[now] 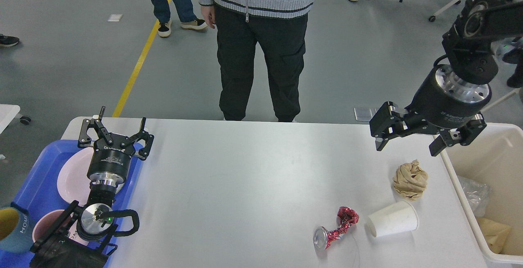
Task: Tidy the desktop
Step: 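Raise the right gripper out of the bin toward the brown paper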
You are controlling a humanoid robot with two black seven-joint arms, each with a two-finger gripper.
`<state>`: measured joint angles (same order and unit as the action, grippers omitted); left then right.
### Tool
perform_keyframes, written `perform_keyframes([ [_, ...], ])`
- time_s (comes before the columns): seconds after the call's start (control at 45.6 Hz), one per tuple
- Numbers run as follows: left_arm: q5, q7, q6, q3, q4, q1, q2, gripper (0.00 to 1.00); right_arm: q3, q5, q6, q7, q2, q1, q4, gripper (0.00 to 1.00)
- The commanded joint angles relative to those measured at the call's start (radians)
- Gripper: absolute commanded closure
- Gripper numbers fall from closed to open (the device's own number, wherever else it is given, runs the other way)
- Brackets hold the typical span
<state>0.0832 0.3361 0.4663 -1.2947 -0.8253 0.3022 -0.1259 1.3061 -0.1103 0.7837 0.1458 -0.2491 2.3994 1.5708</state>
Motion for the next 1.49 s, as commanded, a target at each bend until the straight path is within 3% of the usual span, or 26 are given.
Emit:
perform_keyframes([
  [0.0, 0.0, 0.0, 0.0, 0.0, 0.0, 0.0, 0.0, 0.04, 0.002, 0.0, -0.003, 0.0, -0.004, -0.005, -0.006, 0.0],
  [0.373, 0.001, 0.0, 0.0, 0.0, 0.0, 0.0, 0.0, 0.04, 0.01, -0.037, -0.037, 0.0, -0.009, -0.051, -0.015, 0.01],
  [0.658, 0.001, 0.0, 0.0, 0.0, 0.0, 0.0, 0.0, 0.04, 0.111, -0.291, -0.09, 0.009, -0.022, -0.095, -0.009, 0.08],
  [0.68, 0.001, 0.0, 0.0, 0.0, 0.0, 0.0, 0.0, 0.04, 0.131, -0.322, -0.122, 0.009, -0.025, -0.121, -0.006, 0.13],
  [0.746, 0.0, 0.0, 0.0, 0.0, 0.0, 0.0, 0.0, 0.04, 0.137, -0.348, -0.172, 0.009, -0.03, -0.146, 0.002, 0.13],
  [0.965, 0.001, 0.0, 0.0, 0.0, 0.0, 0.0, 0.0, 0.04, 0.14, -0.475, -0.297, 0.043, -0.05, -0.238, 0.005, 0.0],
  [1.031, 0.0, 0.0, 0.0, 0.0, 0.0, 0.0, 0.0, 0.04, 0.139, -0.544, -0.368, 0.061, -0.067, -0.278, 0.003, 0.0],
  [1.272, 0.001, 0.0, 0.0, 0.0, 0.0, 0.0, 0.0, 0.04, 0.078, -0.64, -0.612, 0.058, -0.116, -0.476, -0.008, 0.06],
  [1.469, 0.001, 0.0, 0.0, 0.0, 0.0, 0.0, 0.0, 0.04, -0.042, -0.641, -0.647, 0.057, -0.159, -0.588, -0.031, 0.06],
])
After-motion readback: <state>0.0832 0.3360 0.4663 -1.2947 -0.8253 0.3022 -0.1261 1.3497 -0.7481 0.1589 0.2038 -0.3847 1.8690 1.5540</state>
